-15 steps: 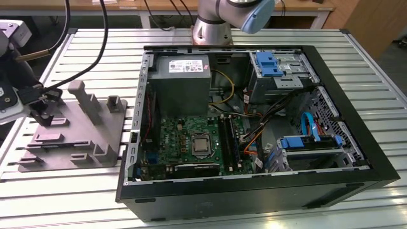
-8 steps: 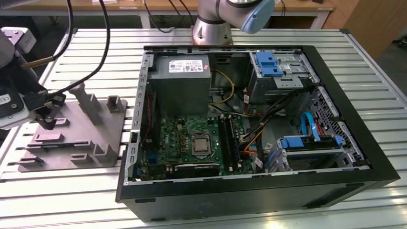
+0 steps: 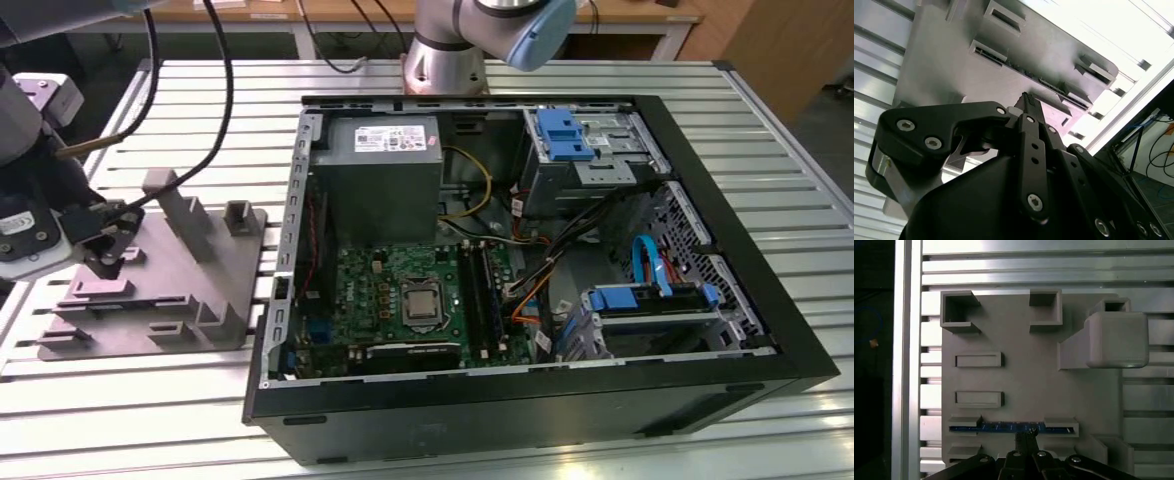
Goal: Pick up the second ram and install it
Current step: 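Reach for the second ram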
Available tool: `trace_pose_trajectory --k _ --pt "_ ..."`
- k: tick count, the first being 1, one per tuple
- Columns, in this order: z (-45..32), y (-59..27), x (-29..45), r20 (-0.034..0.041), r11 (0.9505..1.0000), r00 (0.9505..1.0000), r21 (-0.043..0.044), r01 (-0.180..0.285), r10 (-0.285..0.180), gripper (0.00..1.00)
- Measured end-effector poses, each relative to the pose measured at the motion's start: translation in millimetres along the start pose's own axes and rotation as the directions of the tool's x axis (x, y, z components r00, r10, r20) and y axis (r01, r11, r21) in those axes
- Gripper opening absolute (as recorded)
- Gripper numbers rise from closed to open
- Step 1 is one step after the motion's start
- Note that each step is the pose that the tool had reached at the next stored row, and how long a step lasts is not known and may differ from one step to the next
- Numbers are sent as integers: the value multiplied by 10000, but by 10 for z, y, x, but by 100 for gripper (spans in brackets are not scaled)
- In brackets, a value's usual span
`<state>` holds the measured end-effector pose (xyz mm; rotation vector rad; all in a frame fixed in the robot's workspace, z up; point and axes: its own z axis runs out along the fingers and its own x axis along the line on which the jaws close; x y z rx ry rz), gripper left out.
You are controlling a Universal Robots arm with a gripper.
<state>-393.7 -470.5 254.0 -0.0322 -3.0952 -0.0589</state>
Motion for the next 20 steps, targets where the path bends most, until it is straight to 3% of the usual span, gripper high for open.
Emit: trace_pose_trajectory --k 12,20 --pt "218 -11 48 -1 10000 10000 0 8 -8 10" --pt "223 -11 49 -3 10000 10000 1 8 -8 10"
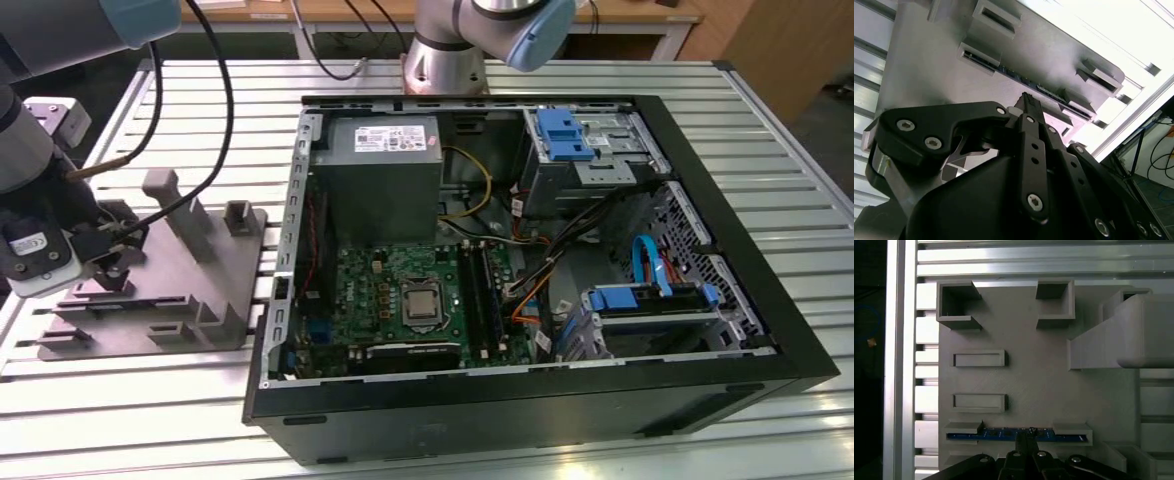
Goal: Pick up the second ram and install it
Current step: 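Reach for the second ram, then pick up the second ram and move it above second insertion slot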
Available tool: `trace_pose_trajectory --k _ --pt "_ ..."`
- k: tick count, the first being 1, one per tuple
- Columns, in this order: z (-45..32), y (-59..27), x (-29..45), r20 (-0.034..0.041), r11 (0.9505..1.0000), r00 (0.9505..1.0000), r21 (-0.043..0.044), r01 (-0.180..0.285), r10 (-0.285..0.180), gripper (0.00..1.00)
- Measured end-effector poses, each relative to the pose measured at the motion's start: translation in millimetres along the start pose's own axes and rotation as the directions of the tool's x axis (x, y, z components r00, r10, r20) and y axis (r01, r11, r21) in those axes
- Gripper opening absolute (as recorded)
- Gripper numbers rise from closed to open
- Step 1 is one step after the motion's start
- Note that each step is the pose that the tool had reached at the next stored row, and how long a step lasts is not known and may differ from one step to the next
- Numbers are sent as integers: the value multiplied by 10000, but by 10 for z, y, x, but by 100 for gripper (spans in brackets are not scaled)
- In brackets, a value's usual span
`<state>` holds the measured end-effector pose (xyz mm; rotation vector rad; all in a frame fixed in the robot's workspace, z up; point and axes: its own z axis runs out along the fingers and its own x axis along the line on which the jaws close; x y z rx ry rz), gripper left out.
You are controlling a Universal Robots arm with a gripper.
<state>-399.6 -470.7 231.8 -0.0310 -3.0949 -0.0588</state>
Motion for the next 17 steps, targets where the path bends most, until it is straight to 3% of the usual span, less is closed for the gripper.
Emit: trace_pose_trajectory --k 9,13,17 --pt "2 0 0 2 10000 10000 -1 -19 19 10" --pt "4 0 0 23 9981 9981 -30 -619 619 10" --pt "8 0 0 47 9909 9909 -66 -1347 1347 10"
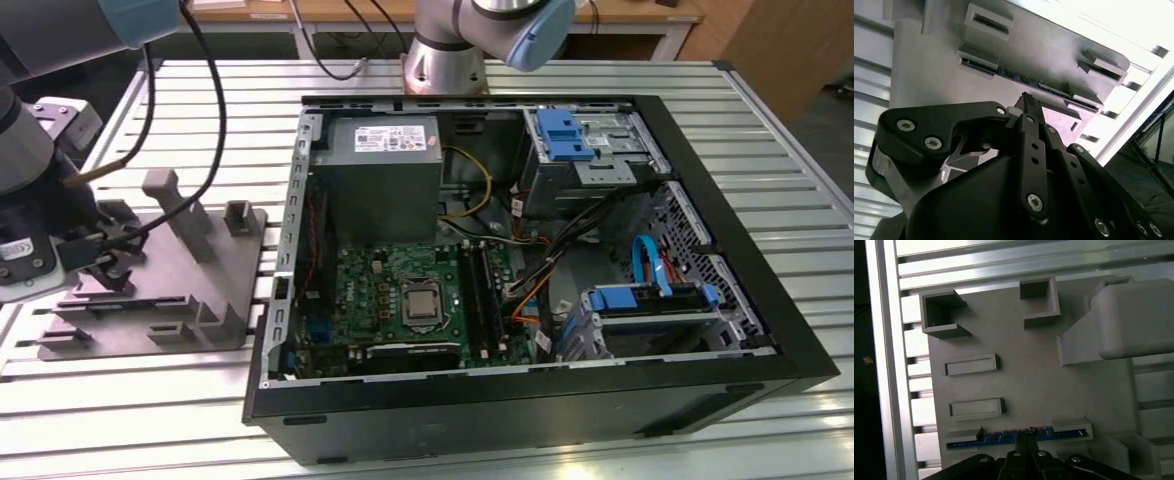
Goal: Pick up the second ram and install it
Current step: 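Pick up the second ram and move it above second insertion slot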
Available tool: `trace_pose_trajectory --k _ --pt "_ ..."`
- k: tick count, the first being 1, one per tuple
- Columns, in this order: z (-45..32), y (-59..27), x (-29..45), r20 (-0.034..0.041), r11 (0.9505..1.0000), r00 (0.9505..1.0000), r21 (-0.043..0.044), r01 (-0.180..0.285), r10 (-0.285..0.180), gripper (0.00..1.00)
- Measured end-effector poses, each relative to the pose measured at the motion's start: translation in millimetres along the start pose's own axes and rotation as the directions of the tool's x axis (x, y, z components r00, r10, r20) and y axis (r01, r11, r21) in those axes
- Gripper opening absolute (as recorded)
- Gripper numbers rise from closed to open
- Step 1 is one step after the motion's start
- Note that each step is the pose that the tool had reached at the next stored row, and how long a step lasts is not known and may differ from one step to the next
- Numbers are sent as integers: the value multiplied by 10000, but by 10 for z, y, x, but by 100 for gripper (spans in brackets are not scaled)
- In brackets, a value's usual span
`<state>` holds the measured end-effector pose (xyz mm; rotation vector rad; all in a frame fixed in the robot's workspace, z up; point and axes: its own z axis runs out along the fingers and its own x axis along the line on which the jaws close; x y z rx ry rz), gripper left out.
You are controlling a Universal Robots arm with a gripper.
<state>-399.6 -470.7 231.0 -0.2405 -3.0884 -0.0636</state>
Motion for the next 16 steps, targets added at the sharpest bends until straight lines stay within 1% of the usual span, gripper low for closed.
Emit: trace_pose_trajectory --k 2,4,6,8,11,14,16 --pt "3 0 0 14 9994 9994 -17 -360 360 10" --pt "6 0 0 26 9973 9973 -35 -730 730 10" --pt "9 0 0 38 9941 9941 -52 -1087 1087 10" --pt "11 -1 -1 50 9897 9898 -67 -1427 1427 10" --pt "15 -1 -1 65 9811 9811 -92 -1935 1935 10" --pt "20 -1 -1 80 9694 9694 -119 -2453 2454 10" --pt "22 -1 -1 88 9605 9605 -137 -2779 2780 10"
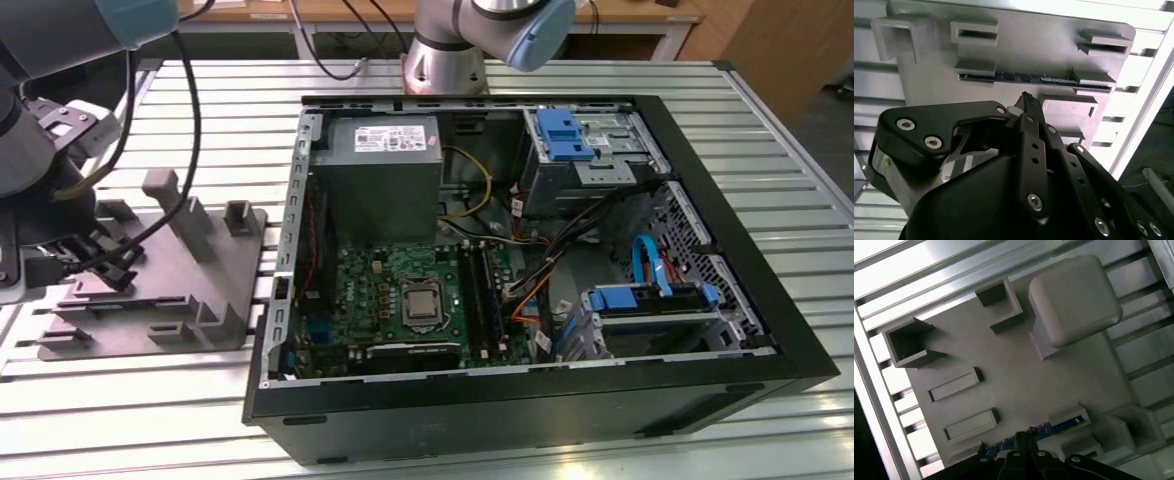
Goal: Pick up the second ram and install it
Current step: 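Pick up the second ram and move it above second insertion slot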
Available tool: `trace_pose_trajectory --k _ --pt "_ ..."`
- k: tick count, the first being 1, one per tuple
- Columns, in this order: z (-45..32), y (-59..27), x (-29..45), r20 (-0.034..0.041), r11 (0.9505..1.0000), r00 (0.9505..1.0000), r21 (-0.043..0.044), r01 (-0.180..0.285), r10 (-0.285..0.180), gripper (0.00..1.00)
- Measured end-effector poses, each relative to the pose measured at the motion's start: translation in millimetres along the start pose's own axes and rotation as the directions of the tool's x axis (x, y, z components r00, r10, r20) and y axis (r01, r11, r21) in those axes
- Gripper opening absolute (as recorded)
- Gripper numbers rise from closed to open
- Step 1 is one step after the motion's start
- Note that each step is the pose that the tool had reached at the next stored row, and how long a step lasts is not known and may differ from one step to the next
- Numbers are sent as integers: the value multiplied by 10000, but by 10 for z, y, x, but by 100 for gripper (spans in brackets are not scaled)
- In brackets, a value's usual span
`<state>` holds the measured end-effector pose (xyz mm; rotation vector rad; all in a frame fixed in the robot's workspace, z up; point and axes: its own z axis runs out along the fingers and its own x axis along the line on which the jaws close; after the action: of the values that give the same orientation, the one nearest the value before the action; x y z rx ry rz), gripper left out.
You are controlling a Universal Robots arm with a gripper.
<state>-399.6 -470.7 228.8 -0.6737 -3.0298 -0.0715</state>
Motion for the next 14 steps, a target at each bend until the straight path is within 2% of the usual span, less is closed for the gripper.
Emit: trace_pose_trajectory --k 3,7,11,14 --pt "4 0 0 20 9986 9986 -25 -534 534 10" --pt "9 0 0 42 9929 9929 -55 -1187 1187 10" --pt "14 0 -1 62 9828 9828 -88 -1843 1844 10" --pt "18 -1 -1 76 9728 9728 -113 -2315 2316 10"
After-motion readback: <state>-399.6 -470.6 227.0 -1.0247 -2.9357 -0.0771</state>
